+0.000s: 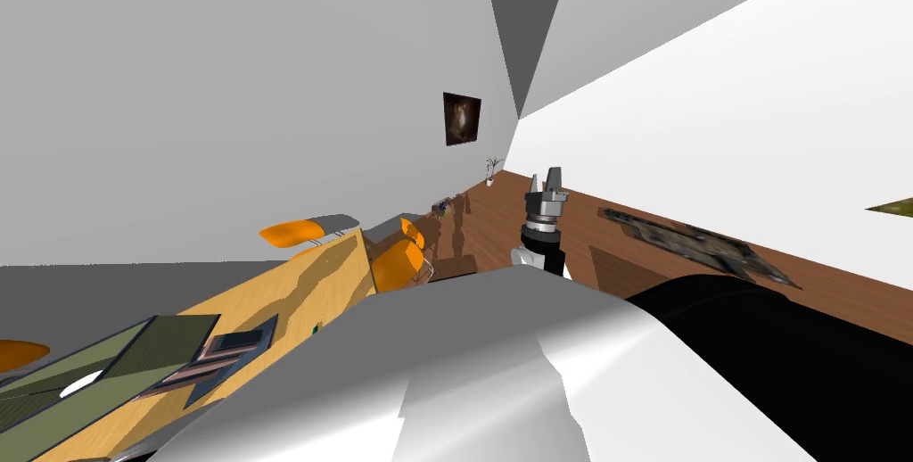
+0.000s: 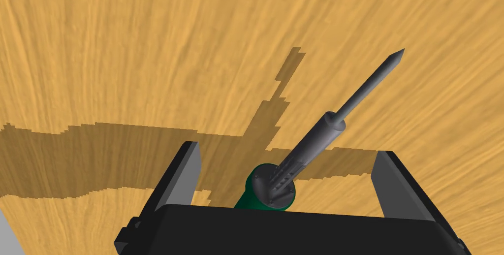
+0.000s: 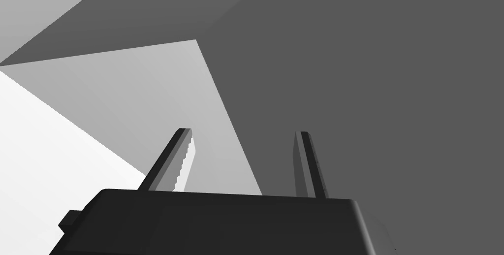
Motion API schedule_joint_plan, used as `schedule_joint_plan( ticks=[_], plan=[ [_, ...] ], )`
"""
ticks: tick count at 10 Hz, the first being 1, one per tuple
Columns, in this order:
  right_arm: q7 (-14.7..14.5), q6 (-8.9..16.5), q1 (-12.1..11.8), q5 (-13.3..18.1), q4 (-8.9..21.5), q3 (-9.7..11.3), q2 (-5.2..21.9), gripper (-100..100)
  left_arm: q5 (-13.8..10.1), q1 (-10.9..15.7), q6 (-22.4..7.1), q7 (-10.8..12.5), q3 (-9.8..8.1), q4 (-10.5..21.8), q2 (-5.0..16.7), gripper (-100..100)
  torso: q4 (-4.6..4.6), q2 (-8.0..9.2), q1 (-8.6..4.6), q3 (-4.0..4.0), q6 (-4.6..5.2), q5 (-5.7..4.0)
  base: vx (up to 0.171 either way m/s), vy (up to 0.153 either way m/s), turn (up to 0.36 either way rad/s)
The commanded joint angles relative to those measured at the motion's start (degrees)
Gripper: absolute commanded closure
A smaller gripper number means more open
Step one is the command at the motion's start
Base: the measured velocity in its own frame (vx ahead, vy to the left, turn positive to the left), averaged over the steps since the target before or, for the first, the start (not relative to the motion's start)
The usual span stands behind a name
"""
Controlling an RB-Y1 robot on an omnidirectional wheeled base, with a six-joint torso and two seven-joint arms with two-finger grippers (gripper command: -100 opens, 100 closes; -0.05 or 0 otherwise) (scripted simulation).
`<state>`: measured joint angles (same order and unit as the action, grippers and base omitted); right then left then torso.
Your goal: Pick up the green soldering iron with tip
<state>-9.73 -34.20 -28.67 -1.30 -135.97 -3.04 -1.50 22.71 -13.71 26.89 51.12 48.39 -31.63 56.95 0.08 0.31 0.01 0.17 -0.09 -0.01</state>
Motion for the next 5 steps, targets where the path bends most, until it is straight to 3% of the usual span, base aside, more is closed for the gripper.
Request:
schedule_joint_plan(
  ticks=[1,3,4,5],
  plan=[
    [0.00,0.00,0.00,0.00,0.00,0.00,0.00,0,0.62,1.71,0.13,0.99,1.02,1.16,-0.32,-100,0.00,0.00,0.00,0.00,0.00,0.00,-0.031,0.008,0.033],
    [0.00,0.00,0.00,0.00,0.00,0.00,0.00,0,2.21,5.03,-0.92,3.60,3.82,1.18,-0.27,-100,0.00,-0.06,0.18,-0.03,0.03,0.09,-0.029,0.009,0.087],
    [0.00,0.00,0.00,0.00,0.00,0.00,0.00,0,1.61,3.68,-0.33,2.35,2.77,0.90,-0.07,-100,0.00,-0.04,0.22,-0.02,0.02,0.09,-0.016,0.004,0.019],
    [0.00,0.00,0.00,0.00,0.00,0.00,0.00,0,1.70,3.76,-0.67,2.81,2.96,0.60,0.05,100,0.00,-0.08,0.20,-0.04,0.03,0.10,0.000,0.000,0.000]
  ],
)
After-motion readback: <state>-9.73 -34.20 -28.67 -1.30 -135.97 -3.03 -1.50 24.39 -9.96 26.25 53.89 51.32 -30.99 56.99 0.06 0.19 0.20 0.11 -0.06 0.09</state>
